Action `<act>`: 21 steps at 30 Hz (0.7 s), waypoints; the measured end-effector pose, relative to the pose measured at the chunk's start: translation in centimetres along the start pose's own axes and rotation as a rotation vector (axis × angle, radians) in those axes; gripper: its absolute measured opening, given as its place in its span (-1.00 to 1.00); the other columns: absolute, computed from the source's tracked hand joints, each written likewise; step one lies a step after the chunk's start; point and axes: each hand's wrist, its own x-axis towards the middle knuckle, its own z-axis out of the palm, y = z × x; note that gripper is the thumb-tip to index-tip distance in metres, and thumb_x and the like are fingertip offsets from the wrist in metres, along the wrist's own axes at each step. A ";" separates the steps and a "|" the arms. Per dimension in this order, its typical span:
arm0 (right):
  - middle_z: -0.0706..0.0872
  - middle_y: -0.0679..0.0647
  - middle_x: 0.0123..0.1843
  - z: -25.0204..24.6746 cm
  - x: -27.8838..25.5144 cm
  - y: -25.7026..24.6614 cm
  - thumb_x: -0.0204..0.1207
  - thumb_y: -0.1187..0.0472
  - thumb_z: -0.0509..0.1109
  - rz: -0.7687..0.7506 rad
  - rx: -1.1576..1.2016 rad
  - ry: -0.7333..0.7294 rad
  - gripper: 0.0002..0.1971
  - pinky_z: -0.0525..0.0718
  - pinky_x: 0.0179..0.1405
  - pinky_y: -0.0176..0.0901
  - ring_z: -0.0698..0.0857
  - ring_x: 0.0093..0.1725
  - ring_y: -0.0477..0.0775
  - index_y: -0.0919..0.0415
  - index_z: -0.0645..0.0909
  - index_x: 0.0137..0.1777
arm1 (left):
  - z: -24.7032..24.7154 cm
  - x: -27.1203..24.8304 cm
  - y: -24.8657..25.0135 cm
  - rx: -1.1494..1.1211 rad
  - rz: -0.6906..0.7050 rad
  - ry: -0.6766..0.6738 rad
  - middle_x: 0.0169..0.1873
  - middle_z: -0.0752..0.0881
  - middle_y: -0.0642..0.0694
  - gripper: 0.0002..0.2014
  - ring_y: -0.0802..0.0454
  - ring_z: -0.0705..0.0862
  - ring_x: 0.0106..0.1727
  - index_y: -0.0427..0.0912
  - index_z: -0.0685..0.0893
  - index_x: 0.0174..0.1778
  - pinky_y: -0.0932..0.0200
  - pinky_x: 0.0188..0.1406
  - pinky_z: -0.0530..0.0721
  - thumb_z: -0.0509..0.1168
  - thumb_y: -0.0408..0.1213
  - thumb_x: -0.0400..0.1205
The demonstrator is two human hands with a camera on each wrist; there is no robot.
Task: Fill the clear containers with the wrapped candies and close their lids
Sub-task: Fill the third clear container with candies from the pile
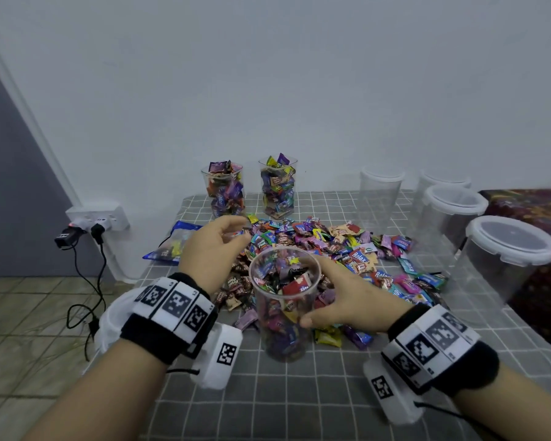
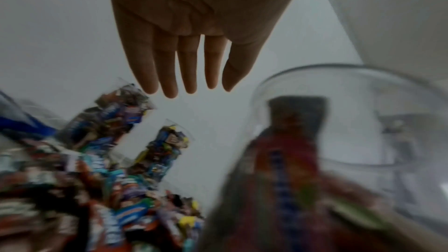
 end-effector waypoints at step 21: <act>-0.15 0.06 0.72 -2.5 2.9 5.1 0.38 -0.25 0.44 0.415 -0.716 -0.141 0.08 0.34 0.49 0.05 0.10 0.66 0.14 -0.14 -0.29 0.65 | 4.2 3.9 -7.0 0.752 -0.194 -0.674 0.46 0.46 -0.26 -0.24 -0.23 0.47 0.42 0.10 0.23 0.58 -0.12 0.39 0.50 0.28 0.15 0.45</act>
